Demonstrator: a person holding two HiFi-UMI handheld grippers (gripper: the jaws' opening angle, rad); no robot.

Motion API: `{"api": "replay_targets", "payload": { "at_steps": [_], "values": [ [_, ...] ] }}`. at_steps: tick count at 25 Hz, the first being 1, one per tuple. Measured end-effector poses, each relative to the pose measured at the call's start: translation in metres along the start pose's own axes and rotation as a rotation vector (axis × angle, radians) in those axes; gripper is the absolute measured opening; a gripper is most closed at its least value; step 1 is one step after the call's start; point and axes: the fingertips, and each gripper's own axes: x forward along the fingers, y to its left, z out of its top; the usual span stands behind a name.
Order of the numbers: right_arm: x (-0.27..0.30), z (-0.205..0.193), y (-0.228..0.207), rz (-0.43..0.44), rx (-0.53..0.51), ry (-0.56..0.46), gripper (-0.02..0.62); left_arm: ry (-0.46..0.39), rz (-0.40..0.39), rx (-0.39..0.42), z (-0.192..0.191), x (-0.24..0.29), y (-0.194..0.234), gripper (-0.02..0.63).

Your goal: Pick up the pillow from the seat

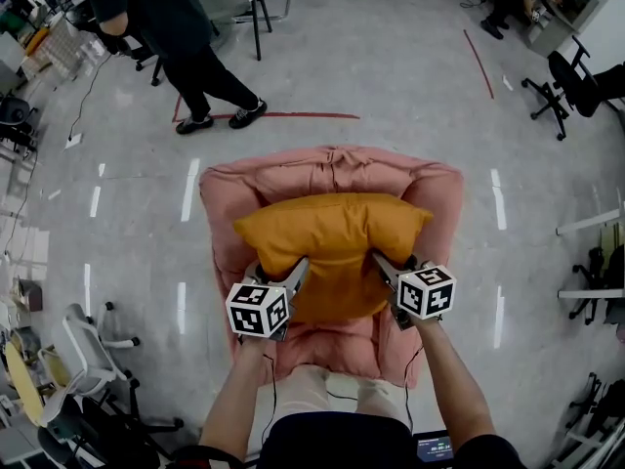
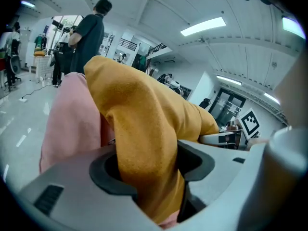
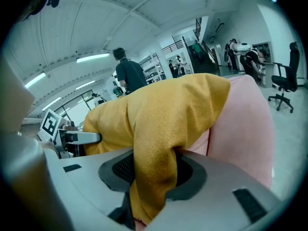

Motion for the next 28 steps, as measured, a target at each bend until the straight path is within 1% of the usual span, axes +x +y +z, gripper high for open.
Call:
{"api": "replay_targets", "payload": {
  "at_steps": [9, 16, 22, 28],
  "values": [
    [-0.028, 0.021, 0.025, 0.036, -0.053, -0.059, 0.150, -0.078, 0.026, 0.010, 0.018, -0.038, -0.023, 0.258],
    [-0.056, 0.031, 0.040, 0.053, -0.073, -0.095, 0.152, -0.125, 0.042, 0.034, 0.028, -0.066, -0.046, 0.258],
    [-0.079, 0.050, 0.051, 0.074, -0.102, -0.131, 0.152, -0.173, 0.062, 0.058, 0.047, -0.087, -0.065, 0.258],
    [-0.100, 0.061, 0.064, 0.092, -0.144, -0.153, 0.152, -0.216, 0.083, 0.053, 0.052, -0.109, -0.082, 0.258]
  ]
}}
